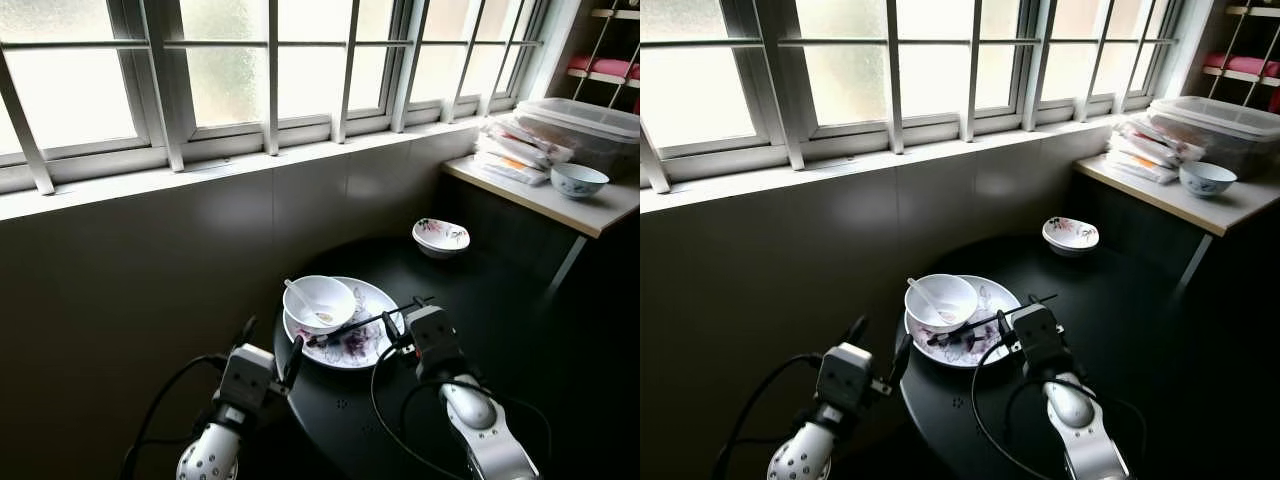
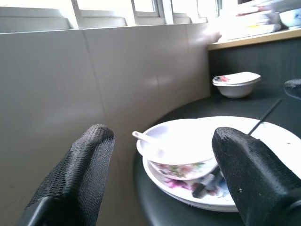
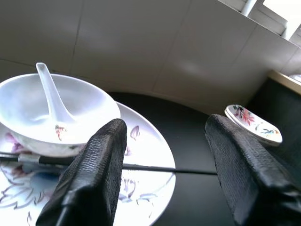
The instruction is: Kitchen organization
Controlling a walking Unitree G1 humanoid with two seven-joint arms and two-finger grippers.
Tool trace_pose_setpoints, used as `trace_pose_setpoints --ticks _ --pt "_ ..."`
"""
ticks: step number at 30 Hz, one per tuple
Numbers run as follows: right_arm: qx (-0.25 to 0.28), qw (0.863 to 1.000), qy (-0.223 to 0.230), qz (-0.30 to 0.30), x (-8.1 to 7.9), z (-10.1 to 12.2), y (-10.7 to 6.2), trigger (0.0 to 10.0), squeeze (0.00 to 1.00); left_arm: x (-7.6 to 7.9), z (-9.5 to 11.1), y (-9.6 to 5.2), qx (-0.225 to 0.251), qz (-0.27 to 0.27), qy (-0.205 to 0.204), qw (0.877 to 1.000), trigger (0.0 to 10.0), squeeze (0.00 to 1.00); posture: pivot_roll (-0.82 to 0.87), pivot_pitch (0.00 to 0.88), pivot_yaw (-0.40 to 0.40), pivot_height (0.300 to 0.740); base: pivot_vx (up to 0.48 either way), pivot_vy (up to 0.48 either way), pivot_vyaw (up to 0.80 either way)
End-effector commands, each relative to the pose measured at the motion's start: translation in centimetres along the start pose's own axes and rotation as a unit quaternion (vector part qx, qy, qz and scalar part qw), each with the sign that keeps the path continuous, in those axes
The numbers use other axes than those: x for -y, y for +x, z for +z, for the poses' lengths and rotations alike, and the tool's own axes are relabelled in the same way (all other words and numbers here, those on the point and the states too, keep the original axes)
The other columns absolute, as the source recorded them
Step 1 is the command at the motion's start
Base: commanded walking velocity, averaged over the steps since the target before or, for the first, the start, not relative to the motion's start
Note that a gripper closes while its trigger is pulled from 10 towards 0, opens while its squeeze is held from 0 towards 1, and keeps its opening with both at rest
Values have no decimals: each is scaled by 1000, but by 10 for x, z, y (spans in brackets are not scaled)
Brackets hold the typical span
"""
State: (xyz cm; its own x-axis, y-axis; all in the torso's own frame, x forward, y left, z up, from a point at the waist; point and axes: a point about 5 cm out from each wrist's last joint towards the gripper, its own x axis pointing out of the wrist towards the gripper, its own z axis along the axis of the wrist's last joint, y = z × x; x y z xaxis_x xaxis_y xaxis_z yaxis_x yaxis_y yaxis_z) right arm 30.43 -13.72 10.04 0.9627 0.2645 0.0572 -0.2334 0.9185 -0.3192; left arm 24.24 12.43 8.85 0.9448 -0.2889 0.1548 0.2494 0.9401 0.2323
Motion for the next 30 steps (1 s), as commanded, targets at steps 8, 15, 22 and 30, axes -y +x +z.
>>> trace_pose_setpoints --ticks 8,15,22,30 --pt "19 1000 1 -13 -2 8 4 10000 0 -3 -1 -2 1 4 0 1000 10000 0 51 0 -73 740 0 0 0" --pt "-17 982 119 -143 28 0 6 10000 0 -3 -1 -1 1 5 -1 1000 10000 0 50 0 -73 740 0 0 0" --pt "-51 958 203 -196 50 -9 12 10000 0 -3 -1 -1 1 4 -1 1000 10000 0 49 0 -74 740 0 0 0" --pt "-111 913 333 -209 60 -24 20 10000 0 -3 -2 0 0 4 -1 1000 10000 0 51 0 -75 740 0 0 0"
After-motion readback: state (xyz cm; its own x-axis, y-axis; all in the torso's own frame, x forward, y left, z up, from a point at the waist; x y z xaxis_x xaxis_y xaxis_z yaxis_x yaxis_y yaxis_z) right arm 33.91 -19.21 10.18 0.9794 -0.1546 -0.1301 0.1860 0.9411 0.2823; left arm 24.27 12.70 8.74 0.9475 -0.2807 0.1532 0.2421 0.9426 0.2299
